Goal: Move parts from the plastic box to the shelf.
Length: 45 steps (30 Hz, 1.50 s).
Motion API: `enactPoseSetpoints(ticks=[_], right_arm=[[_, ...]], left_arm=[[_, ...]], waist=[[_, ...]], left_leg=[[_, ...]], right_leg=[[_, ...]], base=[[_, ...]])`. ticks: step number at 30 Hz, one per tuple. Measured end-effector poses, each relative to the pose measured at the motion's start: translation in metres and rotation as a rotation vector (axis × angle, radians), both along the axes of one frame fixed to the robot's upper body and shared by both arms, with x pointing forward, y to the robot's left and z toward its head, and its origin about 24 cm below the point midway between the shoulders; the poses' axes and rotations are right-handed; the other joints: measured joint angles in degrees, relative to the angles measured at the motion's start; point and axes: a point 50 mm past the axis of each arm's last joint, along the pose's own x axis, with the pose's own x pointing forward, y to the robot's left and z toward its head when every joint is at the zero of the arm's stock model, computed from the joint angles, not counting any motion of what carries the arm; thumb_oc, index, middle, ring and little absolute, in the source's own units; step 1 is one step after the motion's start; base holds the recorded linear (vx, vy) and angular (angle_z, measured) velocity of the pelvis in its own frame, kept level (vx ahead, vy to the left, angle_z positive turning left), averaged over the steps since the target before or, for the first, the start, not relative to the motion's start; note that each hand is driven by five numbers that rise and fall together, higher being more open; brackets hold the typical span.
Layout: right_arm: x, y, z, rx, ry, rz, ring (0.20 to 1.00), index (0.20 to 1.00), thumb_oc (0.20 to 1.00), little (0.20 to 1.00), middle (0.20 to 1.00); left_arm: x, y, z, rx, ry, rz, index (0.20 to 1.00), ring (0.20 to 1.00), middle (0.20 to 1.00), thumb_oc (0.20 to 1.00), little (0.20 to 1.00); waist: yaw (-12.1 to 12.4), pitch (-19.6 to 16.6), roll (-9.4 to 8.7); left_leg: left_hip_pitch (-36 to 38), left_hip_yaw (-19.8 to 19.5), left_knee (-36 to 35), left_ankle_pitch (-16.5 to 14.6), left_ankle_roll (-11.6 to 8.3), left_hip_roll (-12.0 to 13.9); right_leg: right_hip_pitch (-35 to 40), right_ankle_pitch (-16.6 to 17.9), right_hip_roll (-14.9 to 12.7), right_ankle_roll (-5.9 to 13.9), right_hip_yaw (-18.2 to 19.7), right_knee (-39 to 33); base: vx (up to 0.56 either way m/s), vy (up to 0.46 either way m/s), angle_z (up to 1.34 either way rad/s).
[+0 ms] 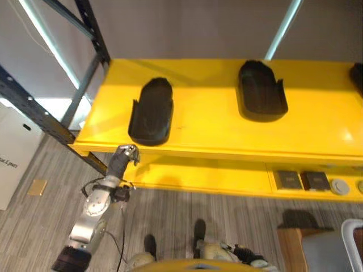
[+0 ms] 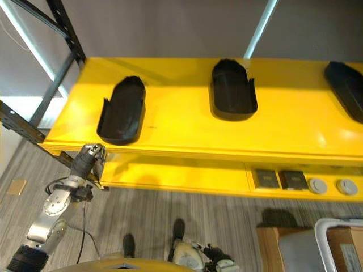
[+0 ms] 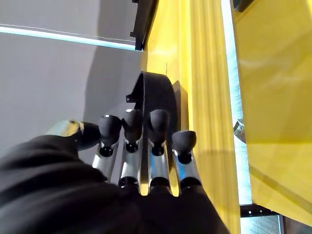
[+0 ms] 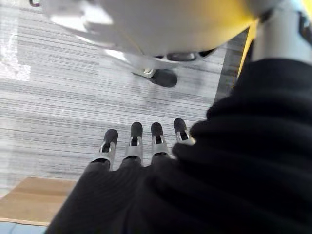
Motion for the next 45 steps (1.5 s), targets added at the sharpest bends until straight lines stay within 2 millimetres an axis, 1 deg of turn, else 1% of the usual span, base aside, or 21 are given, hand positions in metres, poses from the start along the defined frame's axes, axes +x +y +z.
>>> enactPoseSetpoints(ticks=[2, 5, 8, 10, 12, 14, 17, 18, 21, 24, 27, 31, 32, 36, 39, 40, 42, 43, 45], right_arm=[[0.004, 0.003, 0.000, 0.005, -0.010, 0.012, 1.000, 1.000, 1.000, 1.000, 1.000], [0.008, 0.006, 0.001, 0.001, -0.020, 0.040, 1.000, 1.000, 1.000, 1.000, 1.000], [0.008, 0.006, 0.001, -0.010, -0.022, 0.049, 1.000, 1.000, 1.000, 1.000, 1.000], [0.009, 0.007, 0.002, -0.015, -0.024, 0.057, 1.000, 1.000, 1.000, 1.000, 1.000], [0.009, 0.007, 0.002, -0.015, -0.024, 0.059, 1.000, 1.000, 1.000, 1.000, 1.000], [0.010, 0.008, 0.001, -0.015, -0.025, 0.065, 1.000, 1.000, 1.000, 1.000, 1.000], [0.010, 0.009, 0.001, -0.012, -0.027, 0.063, 1.000, 1.000, 1.000, 1.000, 1.000], [0.011, 0.009, 0.002, -0.020, -0.033, 0.061, 1.000, 1.000, 1.000, 1.000, 1.000], [0.013, 0.010, 0.002, -0.021, -0.039, 0.062, 1.000, 1.000, 1.000, 1.000, 1.000], [0.015, 0.012, 0.002, -0.017, -0.047, 0.068, 1.000, 1.000, 1.000, 1.000, 1.000], [0.015, 0.014, 0.002, -0.017, -0.047, 0.082, 1.000, 1.000, 1.000, 1.000, 1.000], [0.015, 0.014, 0.002, -0.017, -0.047, 0.083, 1.000, 1.000, 1.000, 1.000, 1.000], [0.015, 0.014, 0.002, -0.017, -0.047, 0.083, 1.000, 1.000, 1.000, 1.000, 1.000], [0.016, 0.014, 0.002, -0.019, -0.045, 0.082, 1.000, 1.000, 1.000, 1.000, 1.000], [0.017, 0.015, 0.003, -0.018, -0.049, 0.083, 1.000, 1.000, 1.000, 1.000, 1.000], [0.021, 0.015, 0.003, -0.017, -0.057, 0.084, 1.000, 1.000, 1.000, 1.000, 1.000], [0.019, 0.013, 0.003, -0.021, -0.052, 0.081, 1.000, 1.000, 1.000, 1.000, 1.000], [0.021, 0.011, 0.004, -0.029, -0.055, 0.082, 1.000, 1.000, 1.000, 1.000, 1.000], [0.015, 0.006, 0.003, -0.039, -0.038, 0.073, 1.000, 1.000, 1.000, 1.000, 1.000]], left_arm=[[0.004, 0.000, 0.004, -0.001, -0.015, 0.016, 0.200, 0.200, 0.200, 0.200, 0.200], [0.013, 0.000, 0.008, 0.015, -0.037, 0.041, 0.200, 0.200, 0.200, 0.200, 0.200], [0.022, -0.001, 0.019, 0.022, -0.081, 0.064, 0.200, 0.200, 0.200, 0.200, 0.200], [0.030, 0.002, 0.022, 0.043, -0.101, 0.101, 0.200, 0.200, 0.200, 0.200, 0.200], [0.035, 0.003, 0.022, 0.053, -0.102, 0.124, 0.200, 0.200, 0.200, 0.200, 0.200], [0.040, 0.007, 0.020, 0.076, -0.094, 0.155, 0.200, 0.200, 0.200, 0.200, 0.200], [0.042, 0.010, 0.021, 0.075, -0.109, 0.182, 0.200, 0.200, 0.200, 0.200, 0.200], [0.048, 0.011, 0.026, 0.086, -0.127, 0.200, 0.200, 0.200, 0.200, 0.200, 0.200], [0.055, 0.013, 0.031, 0.089, -0.148, 0.230, 0.200, 0.200, 0.200, 0.200, 0.200], [0.062, 0.016, 0.039, 0.086, -0.169, 0.258, 0.200, 0.200, 0.200, 0.200, 0.200], [0.062, 0.018, 0.035, 0.091, -0.150, 0.270, 0.200, 0.200, 0.200, 0.200, 0.200], [0.061, 0.018, 0.035, 0.090, -0.149, 0.276, 0.200, 0.200, 0.200, 0.200, 0.200], [0.061, 0.019, 0.035, 0.090, -0.147, 0.278, 0.200, 0.200, 0.200, 0.200, 0.200], [0.060, 0.018, 0.035, 0.087, -0.152, 0.274, 0.200, 0.200, 0.200, 0.200, 0.200], [0.057, 0.017, 0.036, 0.082, -0.160, 0.265, 0.200, 0.200, 0.200, 0.200, 0.200], [0.040, 0.014, 0.031, 0.071, -0.160, 0.230, 0.200, 0.200, 0.200, 0.200, 0.200], [0.022, 0.011, 0.017, 0.071, -0.117, 0.196, 0.200, 0.200, 0.200, 0.200, 0.200], [0.006, 0.014, 0.001, 0.095, -0.061, 0.194, 0.200, 0.200, 0.200, 0.200, 0.200], [-0.006, 0.021, -0.014, 0.135, -0.006, 0.214, 0.200, 0.200, 0.200, 0.200, 0.200]], waist=[[-0.5, 0.4, -0.55], [-1.6, 0.4, -0.75], [-1.8, 0.4, -0.76], [-1.8, 0.3, -0.84], [-1.8, 0.3, -0.92], [-2.2, -0.7, -1.18], [-2.5, -1.0, -1.45], [-2.5, -1.1, -1.50], [-3.1, -1.2, -1.58], [-3.1, -1.5, -1.98], [-3.3, -1.7, -2.37], [-3.3, -1.7, -2.39], [-3.2, -1.7, -2.41], [-3.0, -1.7, -2.44], [-2.7, -1.7, -2.42], [-2.6, -1.5, -2.19], [-2.1, -1.4, -1.72], [-1.0, -1.2, -0.84], [0.0, -1.3, -0.01]], left_leg=[[-0.1, 0.9, 0.0, -0.1, -0.14, 0.2], [0.0, 1.9, 0.0, -0.4, -0.41, 0.5], [0.0, 1.9, 0.0, -0.4, -0.46, 0.5], [0.0, 1.9, 0.0, -0.5, -0.46, 0.4], [-0.1, 1.9, 0.0, -0.6, -0.28, 0.4], [-1.5, 2.0, 0.0, -0.8, -0.06, 0.3], [-2.8, 2.0, 0.0, -0.5, -0.18, 0.2], [-3.4, 2.0, 0.0, -0.6, -0.09, 0.2], [-4.1, 2.0, 0.0, -0.3, -0.33, 0.1], [-5.1, 2.1, 0.0, -0.3, -0.36, 0.1], [-5.1, 2.2, 0.0, -0.3, -0.38, 0.2], [-4.7, 2.2, 0.0, -0.3, -0.31, 0.2], [-4.0, 2.2, 0.0, -0.4, -0.26, 0.2], [-2.1, 2.2, 0.0, -0.5, -0.09, 0.3], [-1.2, 2.1, 0.0, -0.5, -0.10, 0.4], [0.3, 2.1, 0.0, -0.7, 0.04, 0.4], [2.4, 2.0, 0.0, -1.3, 0.47, 0.5], [4.3, 1.8, -0.1, -1.9, 0.34, 0.5], [5.8, 1.6, -0.2, -2.2, 0.33, 0.5]], right_leg=[[-0.6, 0.0, 0.2, -0.01, 0.3, 0.0], [-0.9, -0.1, 0.7, -0.18, 1.3, 0.0], [-0.8, -0.1, 0.8, -0.21, 1.5, 0.0], [-0.9, -0.1, 0.8, -0.20, 1.6, 0.0], [-1.0, -0.1, 0.7, -0.20, 1.6, 0.0], [-2.4, -0.1, 0.7, -0.18, 1.7, 0.0], [-3.7, 0.2, 0.7, -0.17, 1.7, 0.0], [-4.4, 0.2, 0.6, -0.13, 1.8, 0.0], [-5.1, 0.3, 0.7, -0.05, 1.9, 0.0], [-6.1, 0.3, 0.6, -0.04, 1.9, 0.0], [-6.2, 0.3, 0.7, -0.02, 2.1, 0.0], [-5.7, 0.4, 0.7, -0.03, 2.1, 0.2], [-5.0, 0.6, 0.8, -0.31, 2.0, 0.4], [-3.1, -0.1, 0.8, 0.16, 1.9, 0.0], [-2.1, -0.3, 0.7, -0.10, 1.6, 0.0], [-0.6, -0.5, 0.6, -0.34, 1.5, 0.0], [1.5, -0.9, 0.7, -0.43, 1.4, 0.0], [3.5, -1.4, 0.6, -0.75, 1.2, 0.0], [5.4, -1.7, 0.5, -0.66, 1.0, 0.0]], base=[[0.01, -0.017, -0.25], [0.03, -0.001, -0.18], [0.00, 0.000, 0.00], [0.00, 0.000, 0.00], [0.00, 0.000, 0.00], [0.00, 0.000, 0.00], [0.00, 0.000, 0.00], [0.00, 0.000, 0.00], [0.00, 0.000, 0.00], [0.00, 0.000, 0.00], [0.00, 0.004, -0.02], [0.00, 0.000, 0.00], [0.00, 0.000, 0.00], [0.00, 0.000, 0.00], [0.00, 0.000, 0.00], [0.00, 0.000, 0.00], [0.01, 0.015, 0.02], [0.04, 0.028, 0.06], [0.05, 0.015, 0.13]])
